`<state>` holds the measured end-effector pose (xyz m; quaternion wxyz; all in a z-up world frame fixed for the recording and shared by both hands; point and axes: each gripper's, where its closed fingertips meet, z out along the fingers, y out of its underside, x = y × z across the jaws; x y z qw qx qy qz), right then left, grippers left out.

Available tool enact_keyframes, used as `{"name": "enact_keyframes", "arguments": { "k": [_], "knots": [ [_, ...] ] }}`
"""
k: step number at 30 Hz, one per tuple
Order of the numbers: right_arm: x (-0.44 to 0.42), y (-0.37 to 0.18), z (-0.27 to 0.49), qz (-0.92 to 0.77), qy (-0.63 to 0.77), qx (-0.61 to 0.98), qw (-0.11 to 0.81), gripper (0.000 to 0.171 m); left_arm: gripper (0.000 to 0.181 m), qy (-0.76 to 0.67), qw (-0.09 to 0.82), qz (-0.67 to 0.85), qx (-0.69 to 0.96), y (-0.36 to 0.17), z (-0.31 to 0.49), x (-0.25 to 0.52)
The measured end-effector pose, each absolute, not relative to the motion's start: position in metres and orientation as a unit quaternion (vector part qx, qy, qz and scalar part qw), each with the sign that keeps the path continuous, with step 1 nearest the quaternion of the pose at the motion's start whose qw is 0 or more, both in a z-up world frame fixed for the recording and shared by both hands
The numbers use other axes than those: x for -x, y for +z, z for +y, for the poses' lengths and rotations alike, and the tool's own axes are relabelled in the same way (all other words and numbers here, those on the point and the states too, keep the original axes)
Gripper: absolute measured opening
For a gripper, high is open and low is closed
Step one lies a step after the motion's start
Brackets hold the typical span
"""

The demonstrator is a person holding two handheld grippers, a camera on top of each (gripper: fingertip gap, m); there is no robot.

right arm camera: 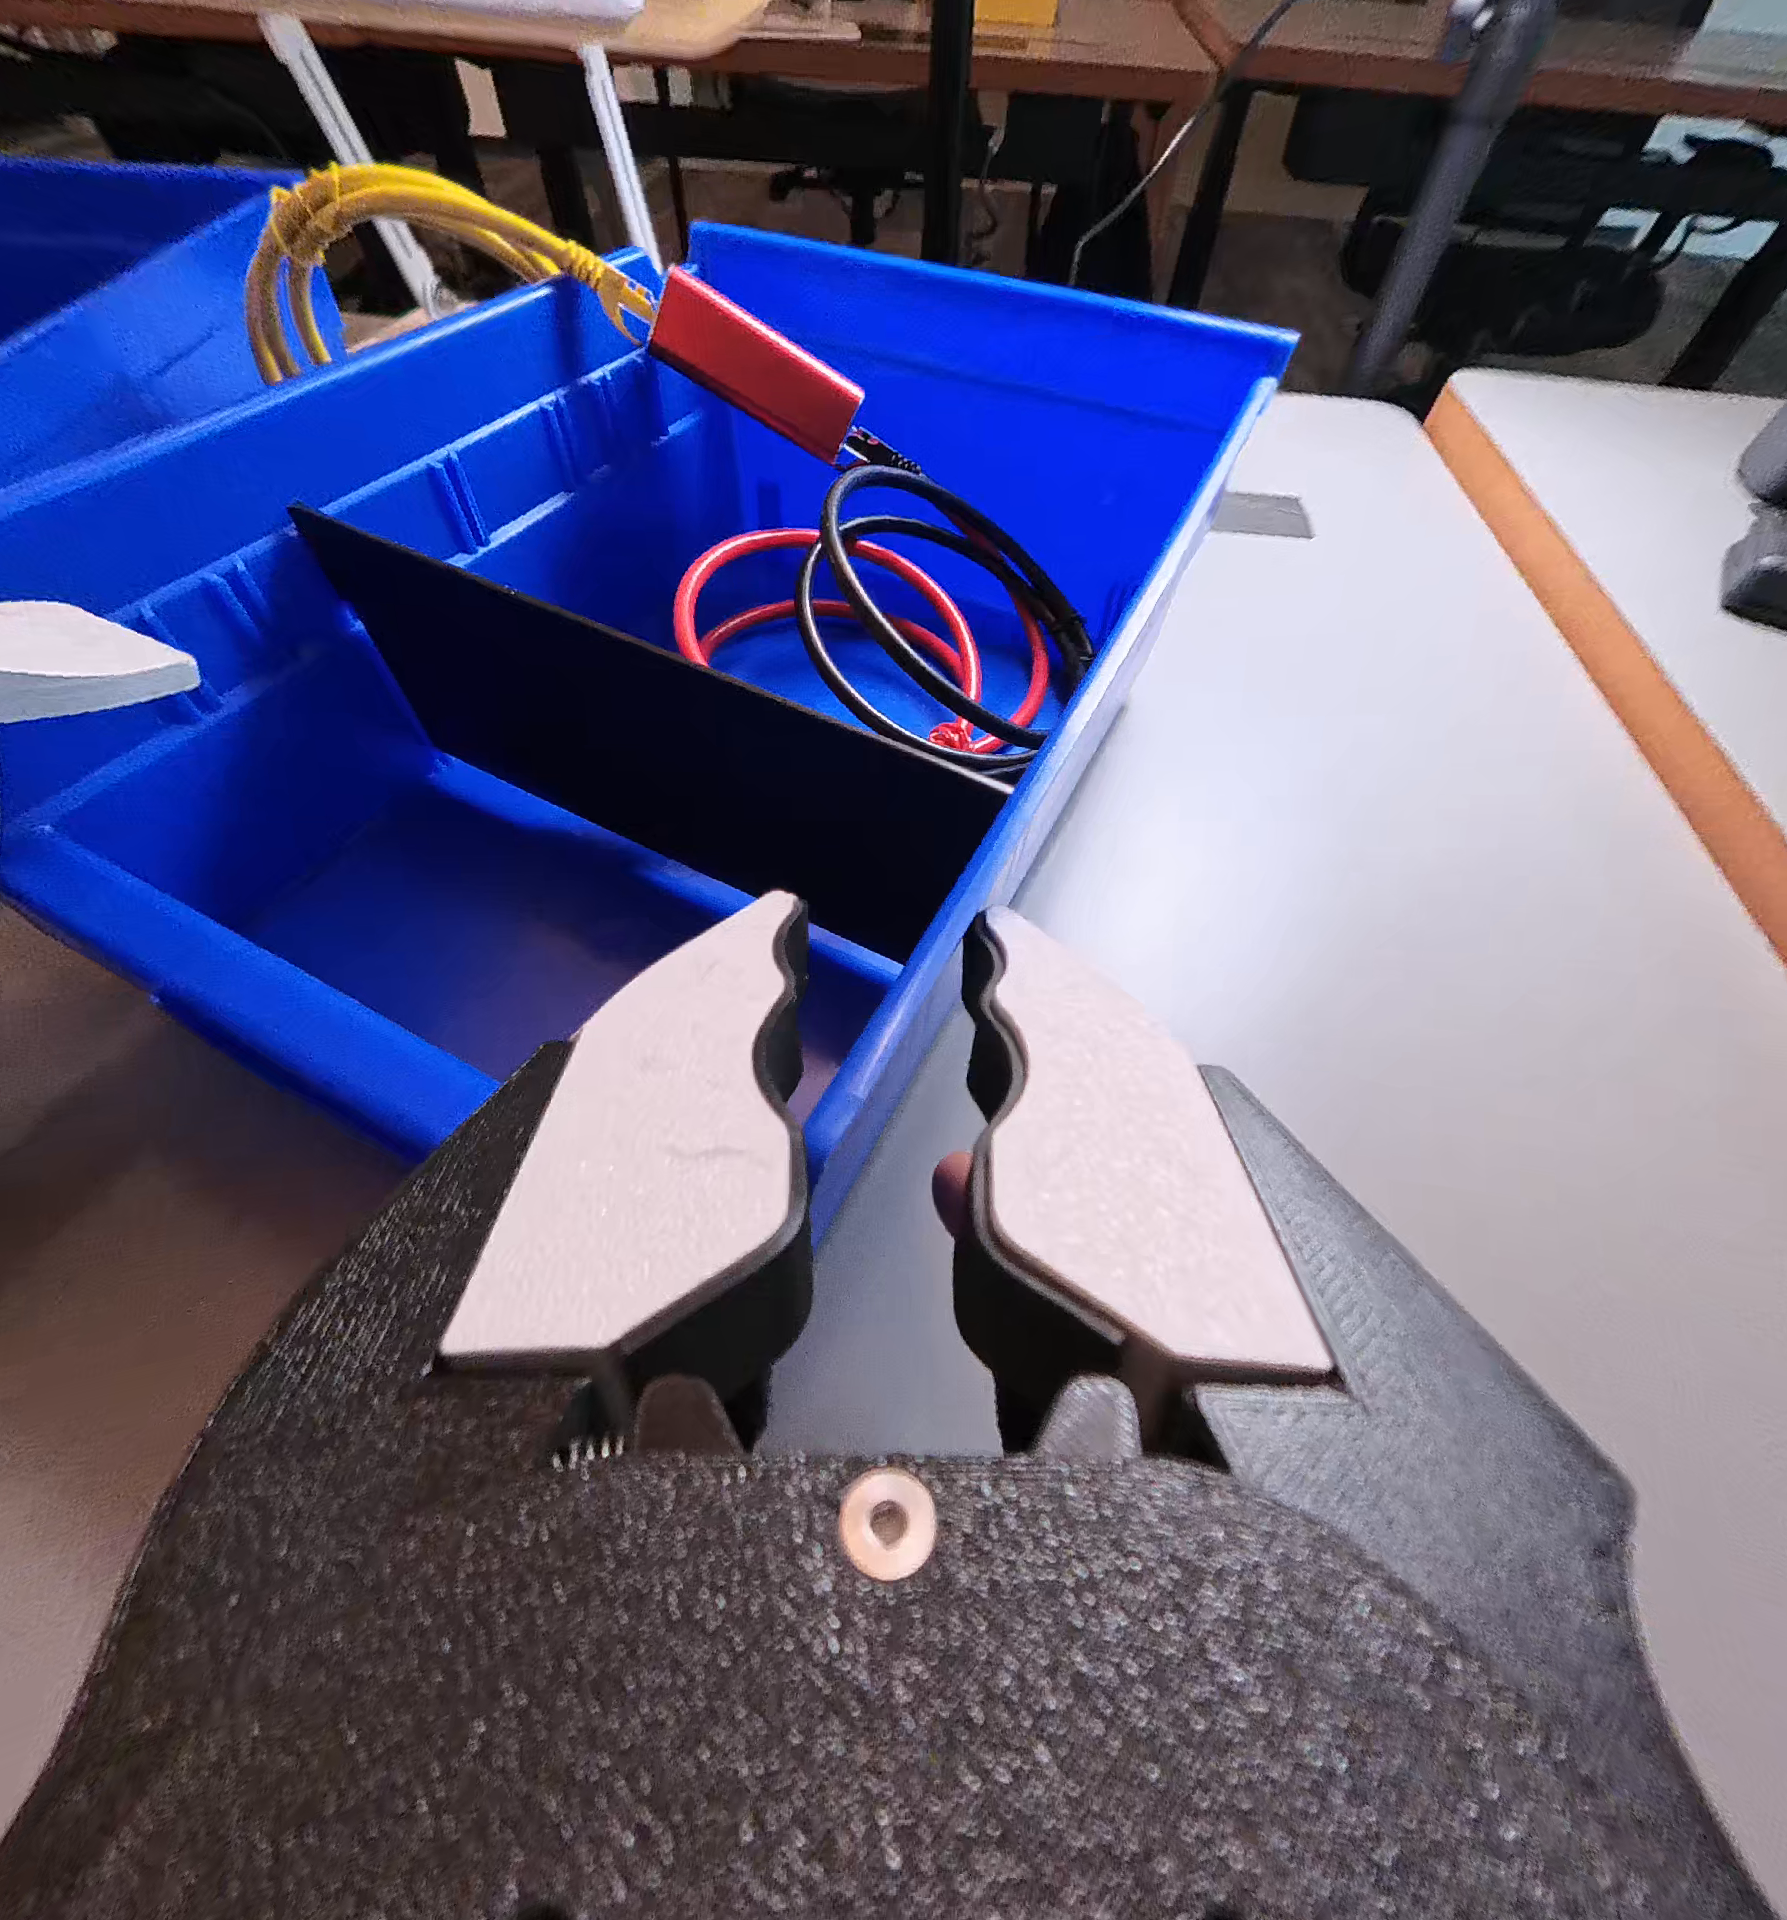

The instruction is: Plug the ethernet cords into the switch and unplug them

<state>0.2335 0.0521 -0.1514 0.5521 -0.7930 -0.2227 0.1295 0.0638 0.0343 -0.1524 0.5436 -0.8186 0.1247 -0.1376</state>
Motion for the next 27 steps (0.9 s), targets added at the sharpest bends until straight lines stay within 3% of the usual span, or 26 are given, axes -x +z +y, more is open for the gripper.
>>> {"name": "enact_keyframes", "arguments": {
  "k": [8,17,22,27],
  "knots": [
    [-0.223,-0.057,0.044,-0.224,0.133,0.735,0.626,0.028,0.018,-0.1,0.627,0.137,0.76,-0.052,0.022,-0.053],
    [-0.076,0.062,0.013,-0.312,0.216,0.629,0.678,0.028,0.017,0.024,0.717,0.06,0.694,0.071,-0.054,0.081],
    [0.04,0.071,-0.029,-0.378,0.279,0.597,0.65,0.029,0.017,0.09,0.714,-0.01,0.694,0.08,-0.124,0.181],
    [0.139,0.037,-0.081,-0.427,0.334,0.59,0.598,0.03,0.015,0.144,0.684,-0.086,0.71,0.051,-0.198,0.265]
  ]
}}
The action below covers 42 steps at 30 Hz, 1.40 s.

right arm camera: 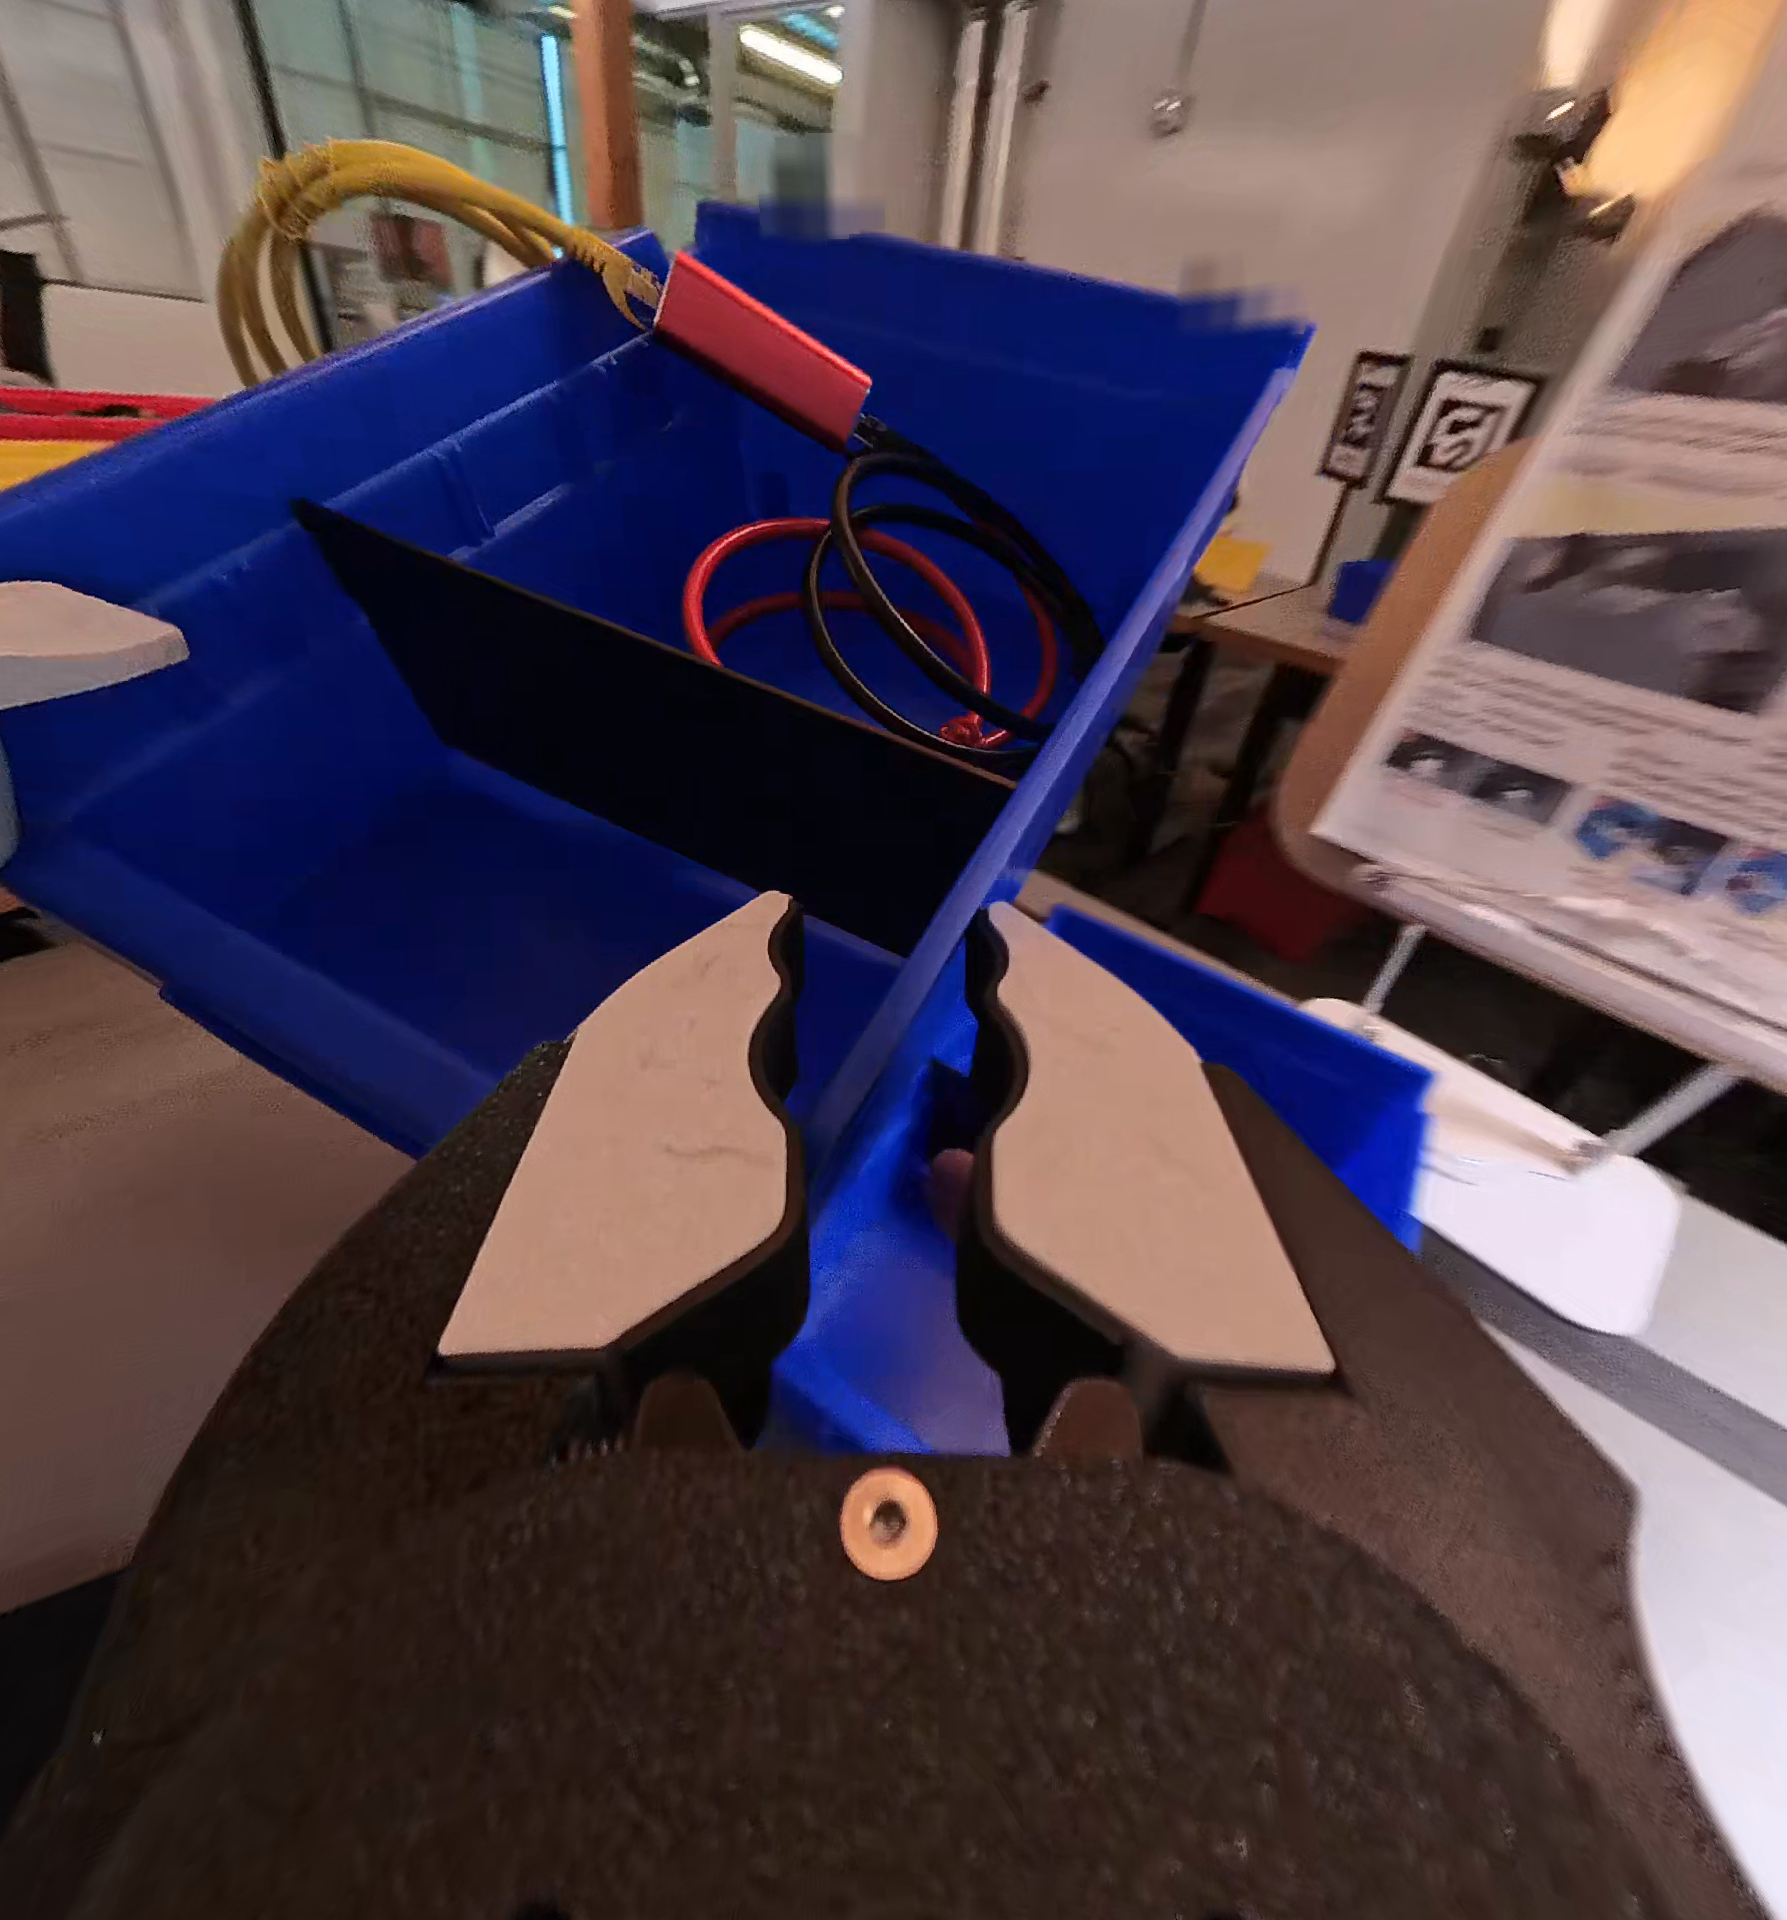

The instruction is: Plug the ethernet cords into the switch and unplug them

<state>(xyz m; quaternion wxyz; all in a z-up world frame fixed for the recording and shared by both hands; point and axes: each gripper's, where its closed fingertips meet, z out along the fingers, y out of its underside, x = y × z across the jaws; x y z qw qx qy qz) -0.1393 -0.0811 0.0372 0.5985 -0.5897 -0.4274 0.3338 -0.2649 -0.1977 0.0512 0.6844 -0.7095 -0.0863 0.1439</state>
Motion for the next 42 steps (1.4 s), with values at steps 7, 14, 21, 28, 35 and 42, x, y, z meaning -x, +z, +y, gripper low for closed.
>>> {"name": "enact_keyframes", "arguments": {
  "k": [7,14,21,28,35,42],
  "knots": [
    [0.214,-0.043,-0.134,-0.463,0.381,0.615,0.511,0.032,0.014,0.159,0.631,-0.153,0.744,-0.018,-0.26,0.33],
    [0.224,-0.108,-0.136,-0.471,0.373,0.657,0.456,0.035,0.013,0.116,0.587,-0.173,0.783,-0.088,-0.252,0.35],
    [0.188,-0.148,-0.121,-0.46,0.36,0.691,0.426,0.04,0.013,0.045,0.559,-0.149,0.814,-0.144,-0.216,0.331],
    [0.13,-0.145,-0.127,-0.522,0.369,0.67,0.377,0.042,0.031,0.026,0.536,-0.043,0.843,-0.147,-0.201,0.3],
    [0.064,-0.148,-0.054,-0.706,0.18,0.595,0.34,0.059,0.045,0.038,0.501,0.146,0.852,-0.112,-0.202,0.249],
    [0.071,-0.217,-0.021,-0.816,0.057,0.534,0.216,0.063,0.066,0.057,0.231,0.349,0.906,-0.212,-0.183,0.206]
  ]
}}
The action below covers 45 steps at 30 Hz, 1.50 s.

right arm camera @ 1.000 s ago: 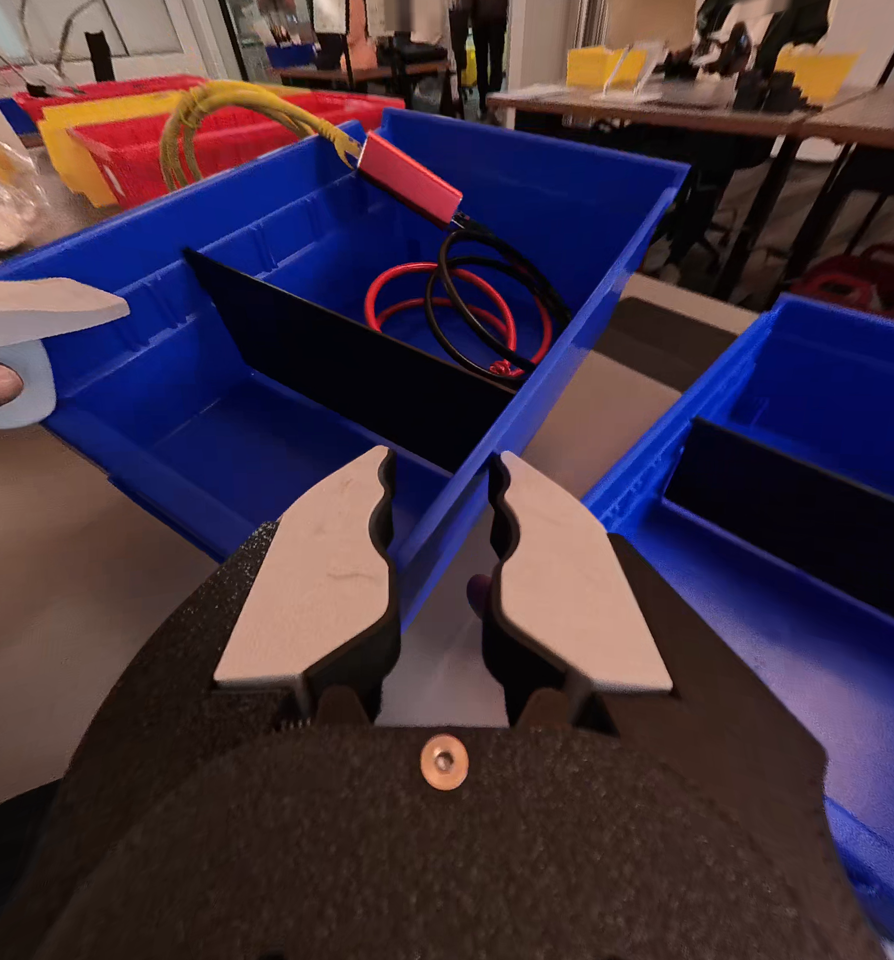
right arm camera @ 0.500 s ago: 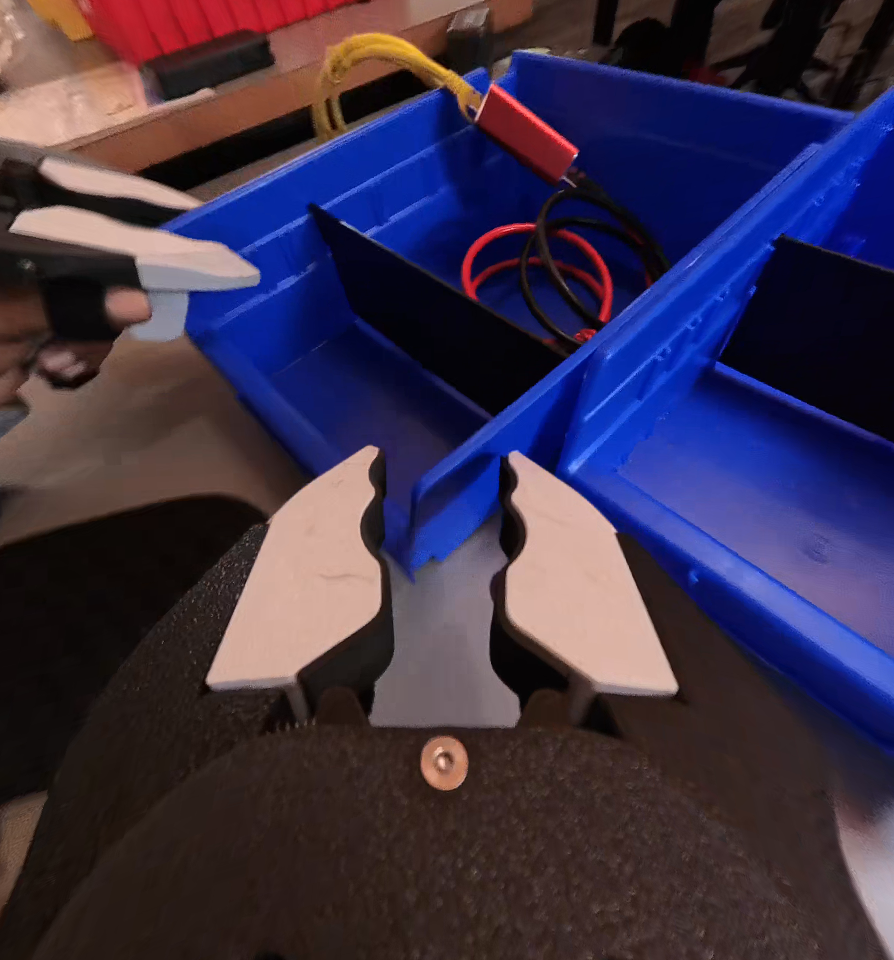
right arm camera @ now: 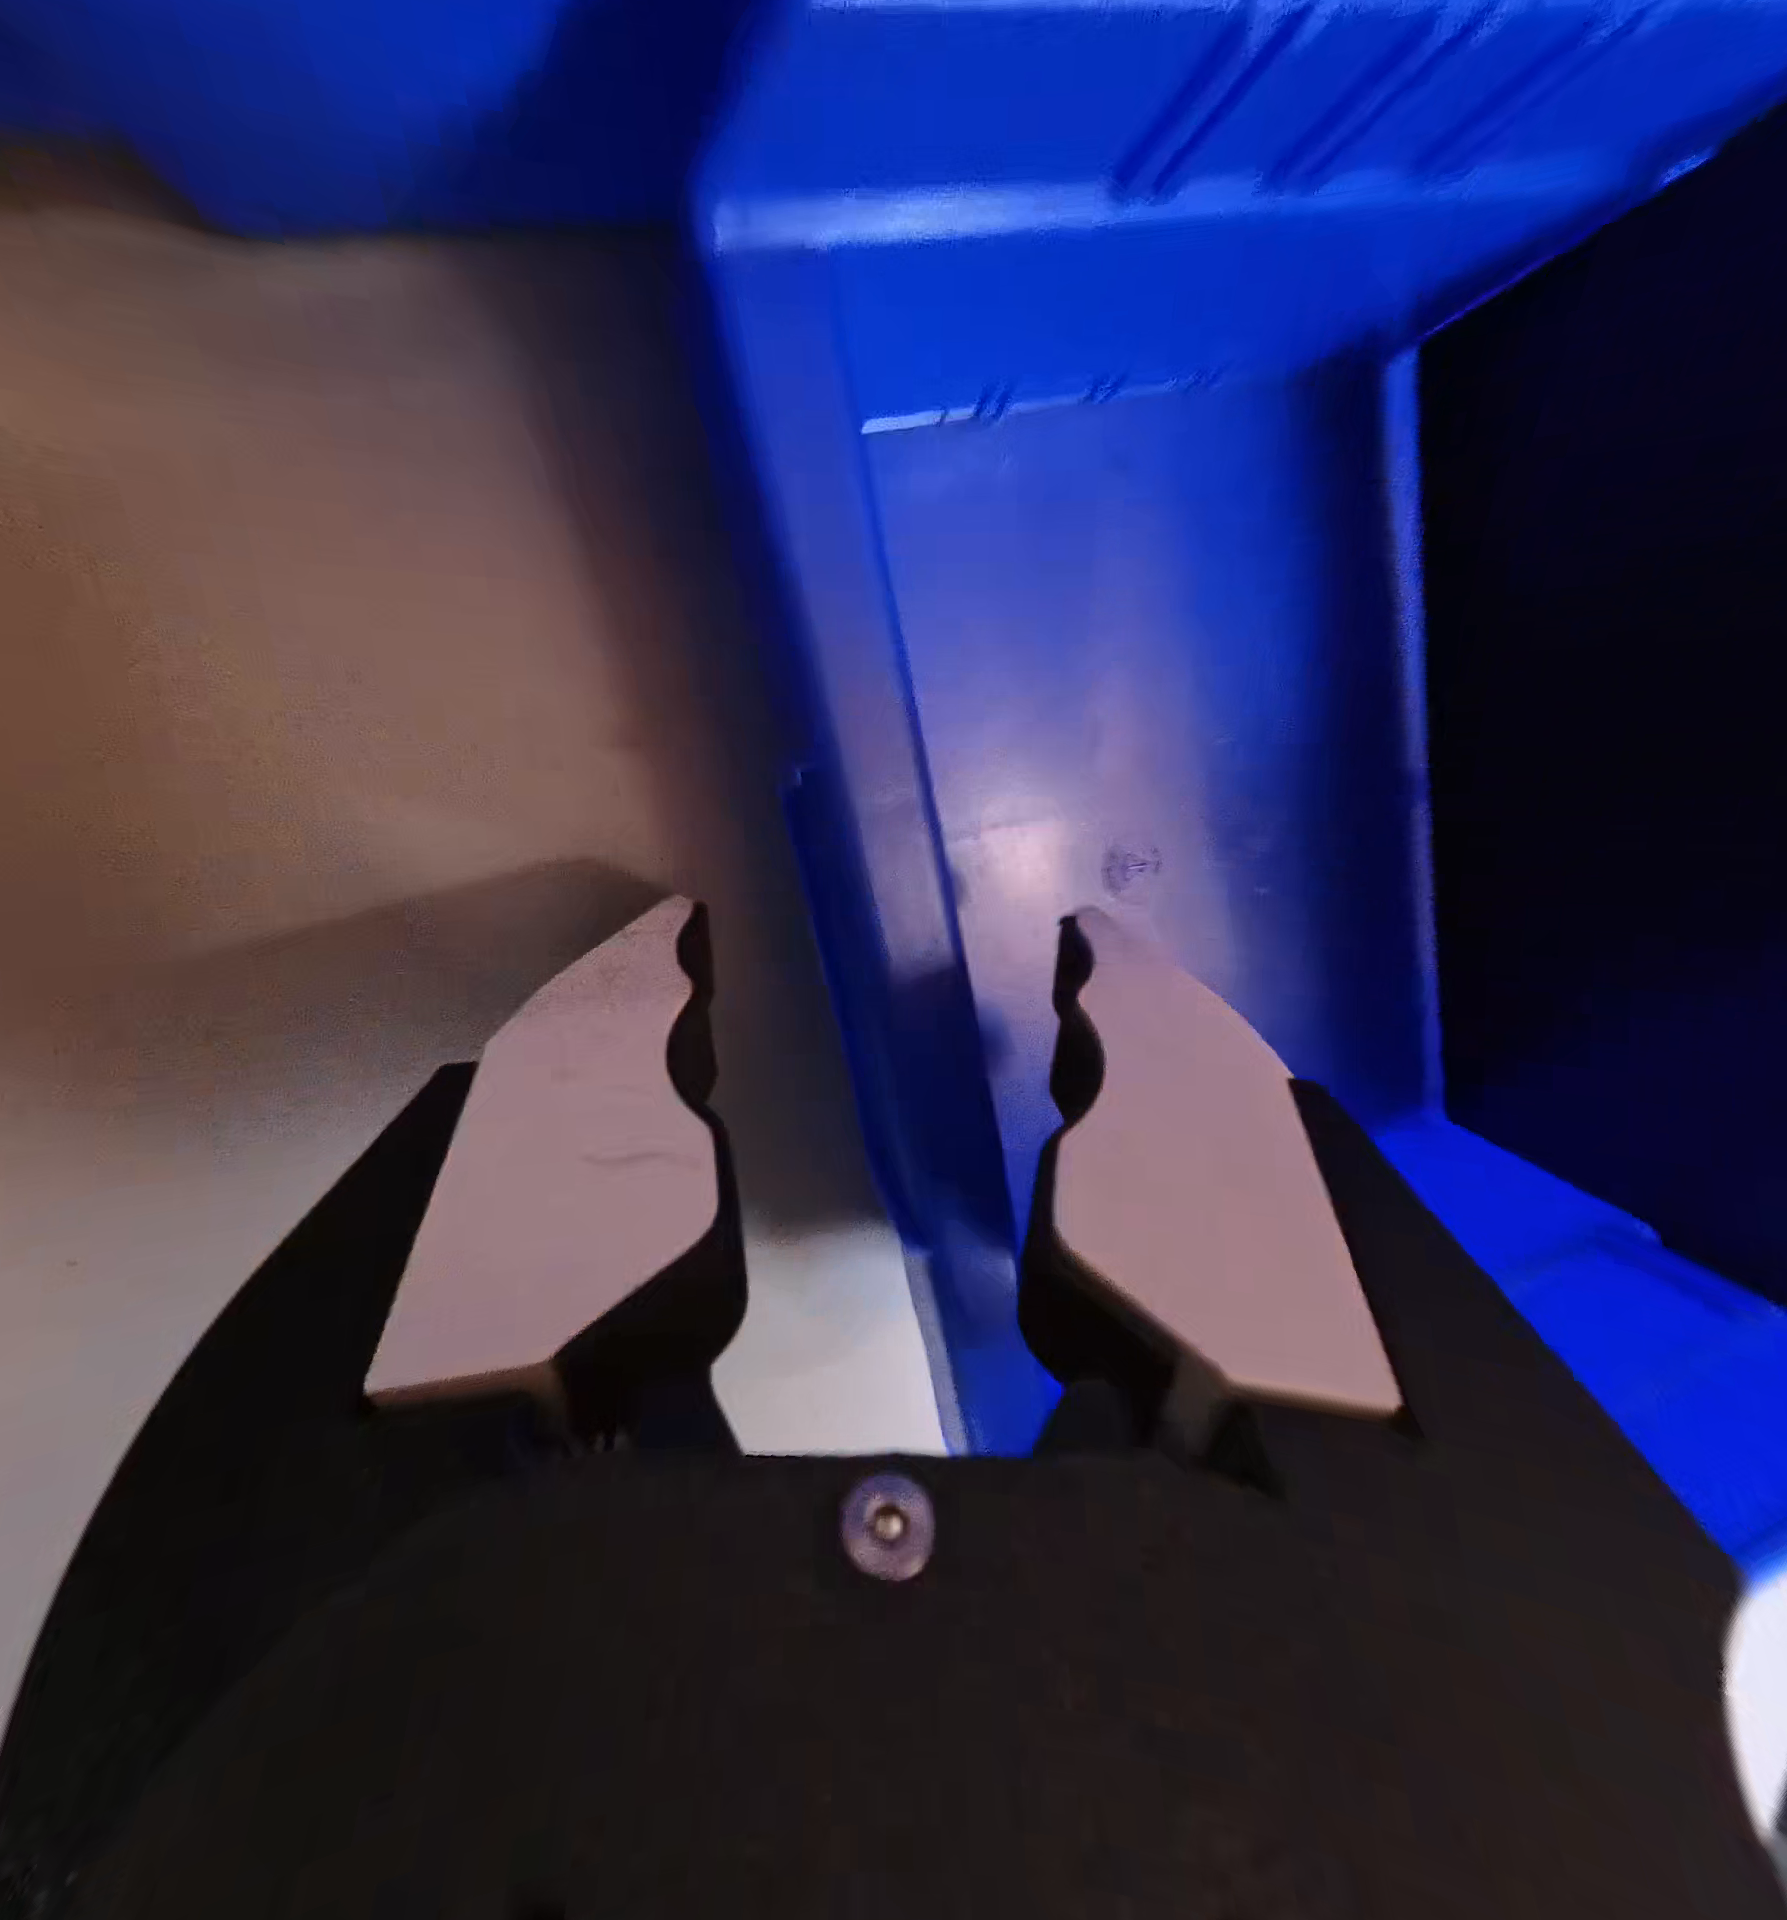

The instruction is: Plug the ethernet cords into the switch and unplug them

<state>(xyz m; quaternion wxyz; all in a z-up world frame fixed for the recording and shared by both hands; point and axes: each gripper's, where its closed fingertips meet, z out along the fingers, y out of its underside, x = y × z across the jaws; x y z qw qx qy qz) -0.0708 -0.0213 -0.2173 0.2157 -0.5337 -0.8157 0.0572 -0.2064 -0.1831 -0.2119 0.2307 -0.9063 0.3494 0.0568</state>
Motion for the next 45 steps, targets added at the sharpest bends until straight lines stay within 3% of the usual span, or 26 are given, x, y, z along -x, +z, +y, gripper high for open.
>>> {"name": "enact_keyframes", "arguments": {
  "k": [2,5,8,27,31,39,45],
  "knots": [
    [0.069,-0.227,-0.013,-0.817,0.034,0.533,0.215,0.037,0.06,0.043,0.19,0.37,0.908,-0.228,-0.181,0.205],
    [0.058,-0.225,-0.016,-0.81,0.059,0.538,0.226,0.036,0.038,0.031,0.175,0.386,0.905,-0.23,-0.177,0.201],
    [0.031,-0.226,-0.022,-0.794,0.068,0.557,0.231,0.033,0.032,0.036,0.186,0.386,0.903,-0.231,-0.169,0.195],
    [-0.167,-0.227,0.106,-0.627,-0.03,0.733,0.263,0.034,0.032,0.082,0.242,0.3,0.919,-0.229,-0.094,0.192],
    [-0.182,-0.217,0.123,-0.609,-0.064,0.745,0.266,0.048,0.033,0.092,0.248,0.293,0.919,-0.229,-0.077,0.201],
    [-0.082,-0.11,0.074,-0.481,0.263,0.682,0.484,0.048,0.033,0.098,0.264,0.288,0.915,-0.228,-0.061,0.215],
    [-0.046,-0.122,0.06,-0.418,0.354,0.624,0.557,0.045,0.038,0.113,0.31,0.291,0.898,-0.218,-0.058,0.215]
  ]
}}
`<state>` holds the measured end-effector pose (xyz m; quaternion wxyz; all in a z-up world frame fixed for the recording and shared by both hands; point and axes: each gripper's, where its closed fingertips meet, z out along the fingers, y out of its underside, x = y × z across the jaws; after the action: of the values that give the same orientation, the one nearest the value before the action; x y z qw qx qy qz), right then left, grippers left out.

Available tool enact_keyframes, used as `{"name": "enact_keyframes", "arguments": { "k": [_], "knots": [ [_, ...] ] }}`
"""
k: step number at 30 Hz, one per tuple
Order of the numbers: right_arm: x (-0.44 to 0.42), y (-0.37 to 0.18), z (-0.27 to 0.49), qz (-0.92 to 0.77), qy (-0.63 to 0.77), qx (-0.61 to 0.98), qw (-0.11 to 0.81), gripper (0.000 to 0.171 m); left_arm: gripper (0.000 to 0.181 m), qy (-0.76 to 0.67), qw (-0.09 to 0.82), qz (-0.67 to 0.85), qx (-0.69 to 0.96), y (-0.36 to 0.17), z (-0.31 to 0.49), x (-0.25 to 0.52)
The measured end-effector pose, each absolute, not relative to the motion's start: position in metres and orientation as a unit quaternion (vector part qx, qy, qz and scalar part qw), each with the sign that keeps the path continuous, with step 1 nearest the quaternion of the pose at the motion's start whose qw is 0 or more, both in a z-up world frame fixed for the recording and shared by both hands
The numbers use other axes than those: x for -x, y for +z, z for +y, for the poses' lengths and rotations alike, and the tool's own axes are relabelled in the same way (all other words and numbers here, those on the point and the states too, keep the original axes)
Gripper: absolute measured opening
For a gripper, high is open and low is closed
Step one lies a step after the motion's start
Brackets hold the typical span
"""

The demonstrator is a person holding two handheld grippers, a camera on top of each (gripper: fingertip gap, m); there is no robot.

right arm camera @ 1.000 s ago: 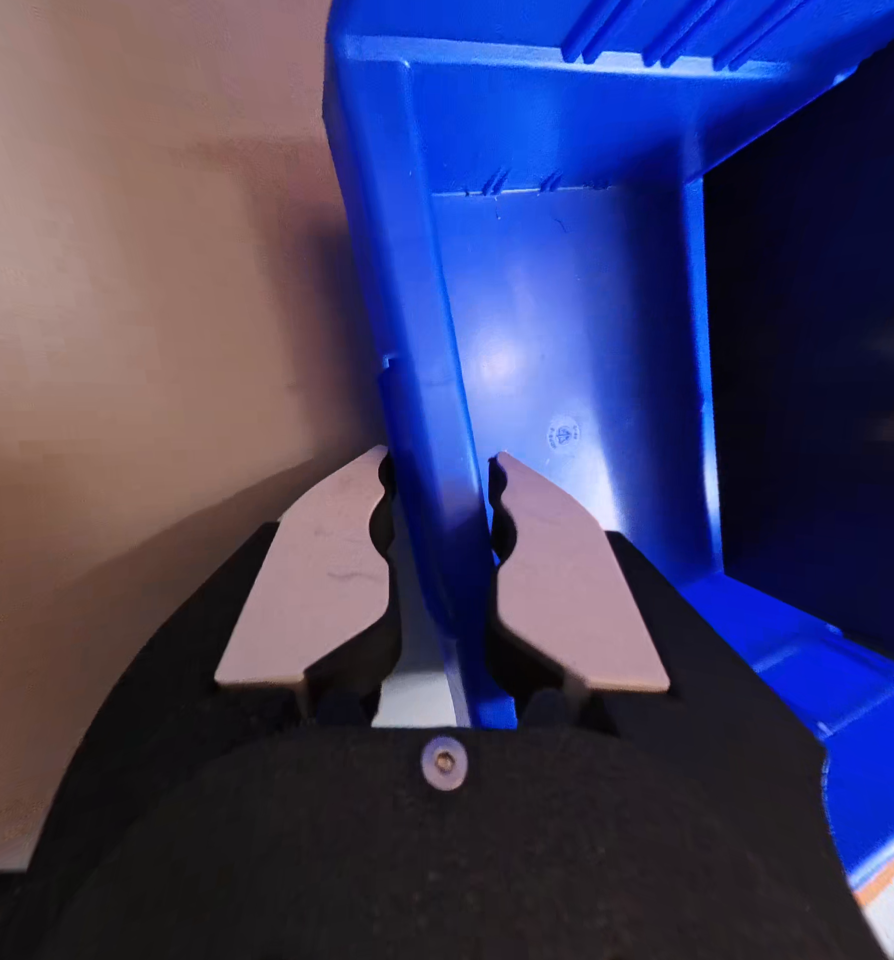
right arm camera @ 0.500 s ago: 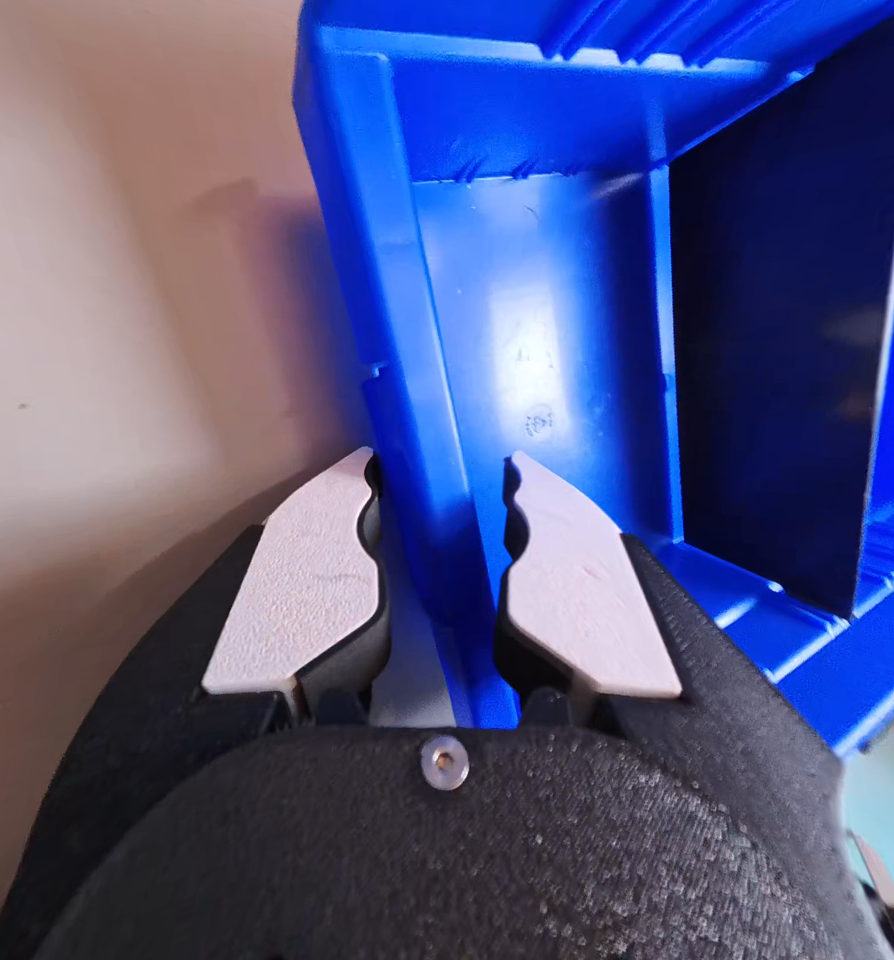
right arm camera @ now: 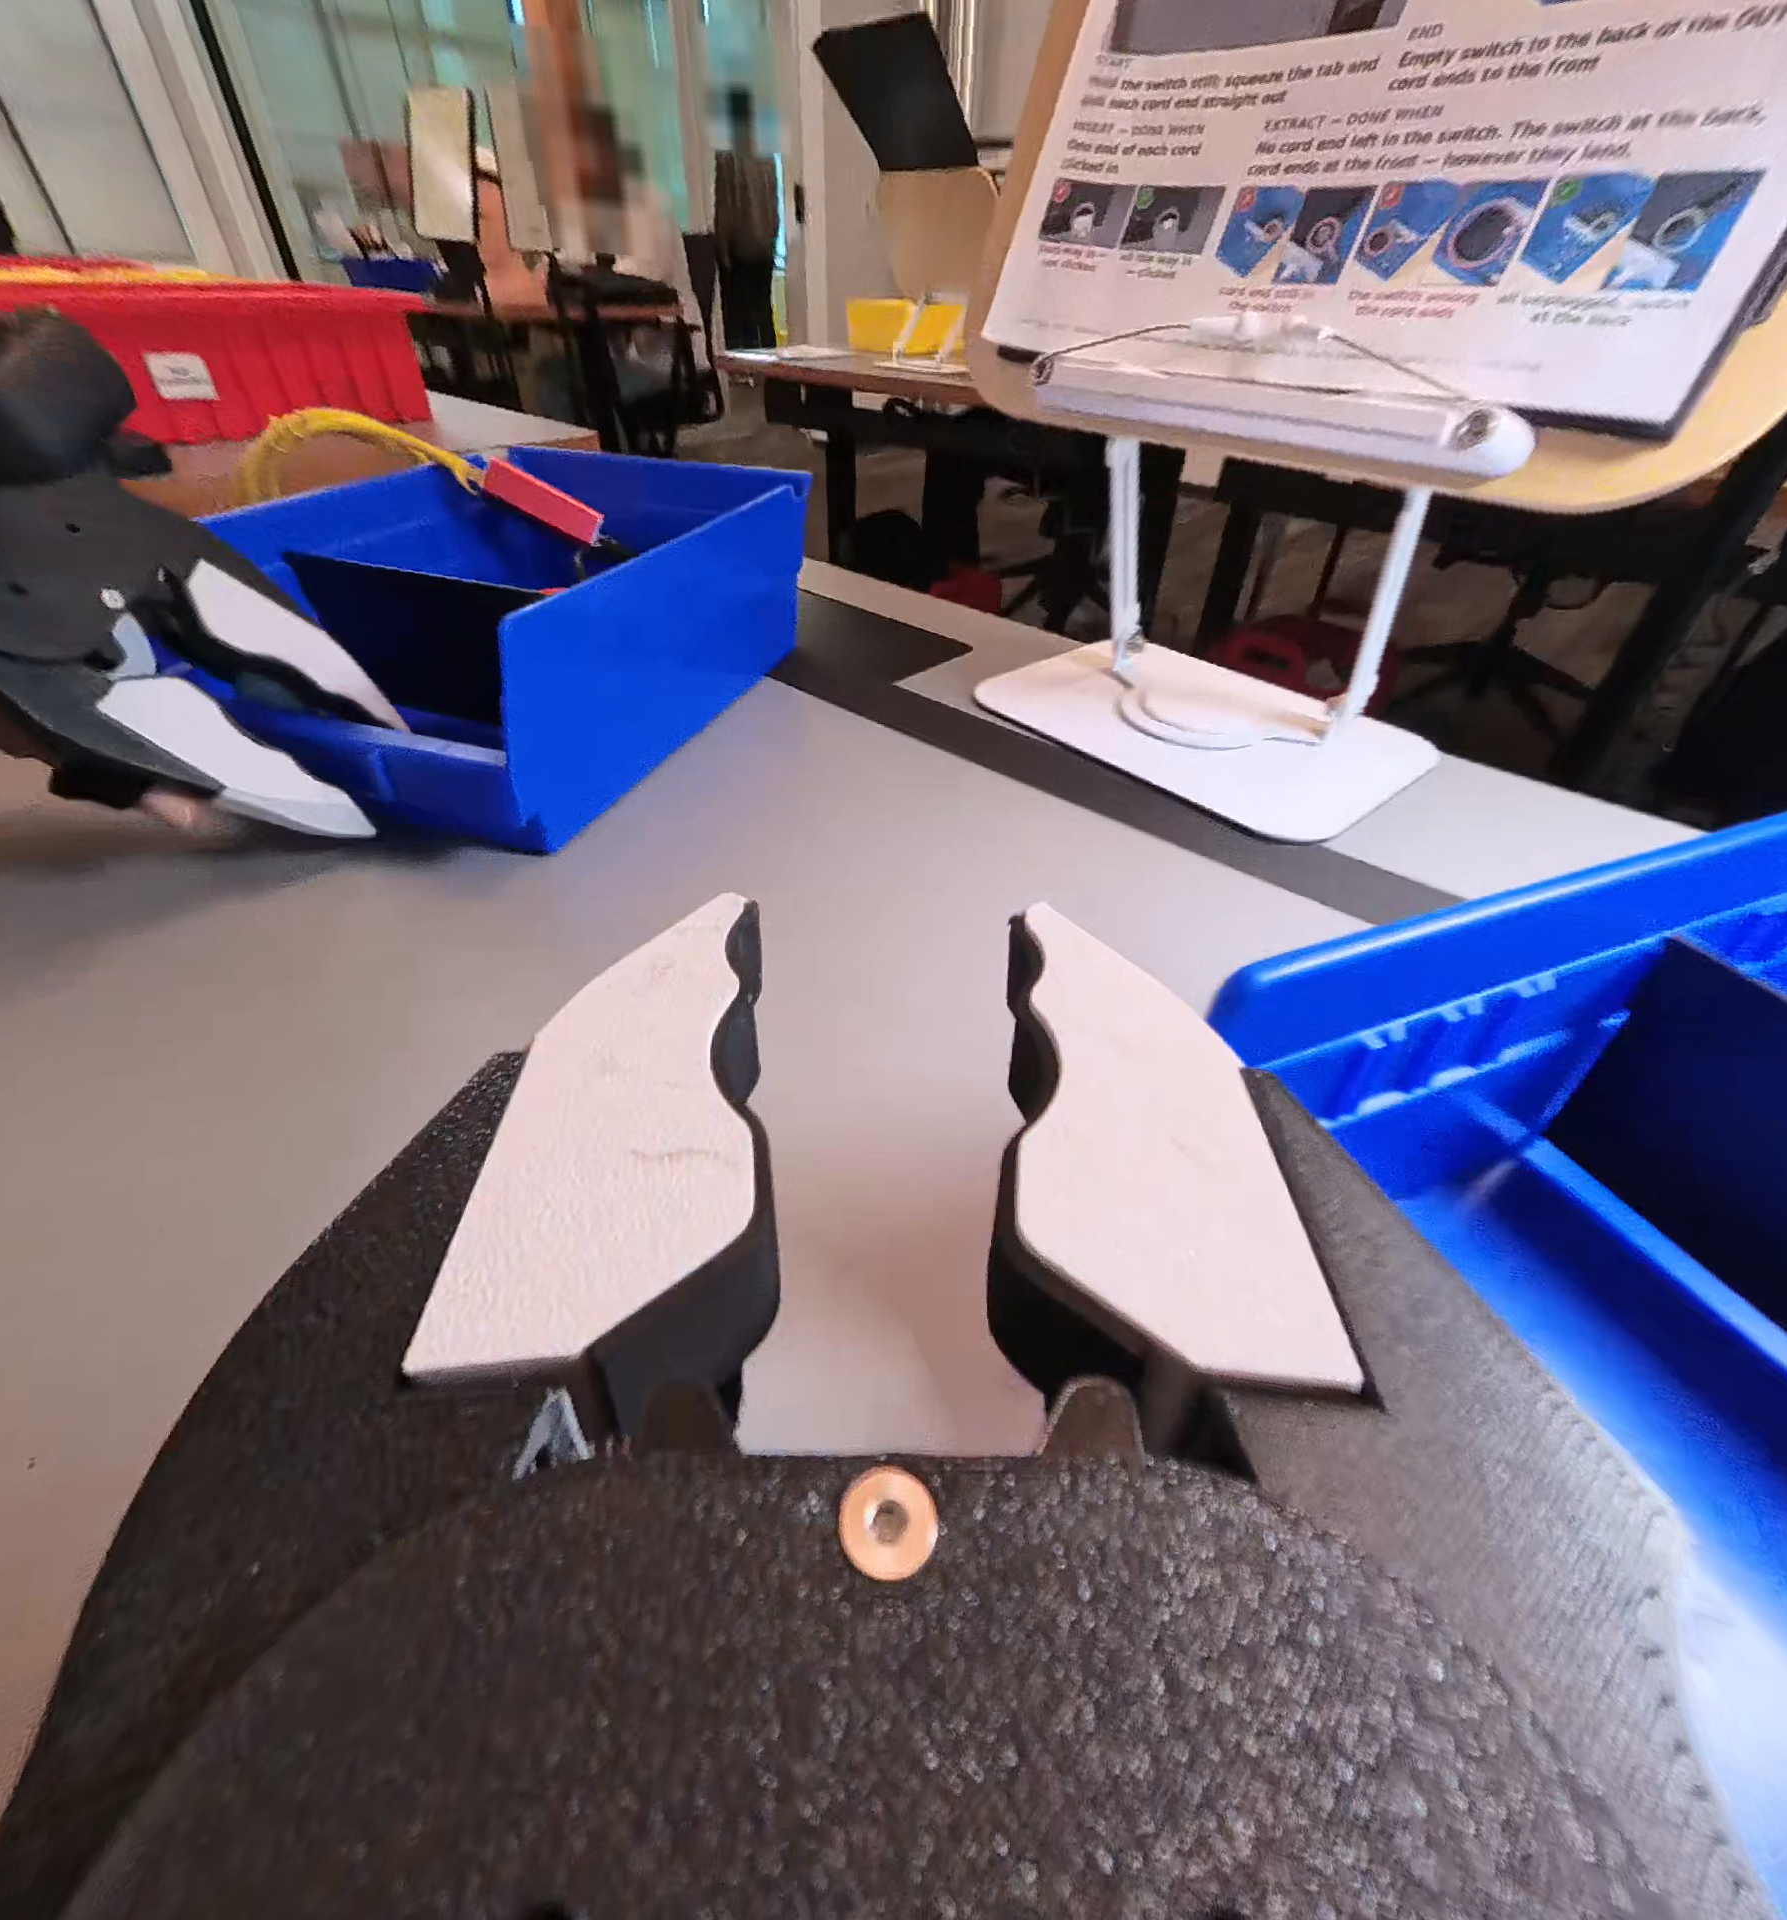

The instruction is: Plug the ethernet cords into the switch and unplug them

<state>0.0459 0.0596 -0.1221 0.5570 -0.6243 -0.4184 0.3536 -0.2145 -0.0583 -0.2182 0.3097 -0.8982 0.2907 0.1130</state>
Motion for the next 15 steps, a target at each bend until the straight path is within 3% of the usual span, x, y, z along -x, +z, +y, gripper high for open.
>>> {"name": "enact_keyframes", "arguments": {
  "k": [9,15],
  "knots": [
    [-0.047,-0.131,0.055,-0.402,0.39,0.618,0.551,0.04,0.041,0.103,0.439,0.205,0.869,-0.112,-0.051,0.252],
    [-0.054,-0.129,0.053,-0.397,0.394,0.616,0.555,0.038,0.043,0.241,0.372,0.198,0.874,-0.087,-0.01,0.343]
  ]
}}
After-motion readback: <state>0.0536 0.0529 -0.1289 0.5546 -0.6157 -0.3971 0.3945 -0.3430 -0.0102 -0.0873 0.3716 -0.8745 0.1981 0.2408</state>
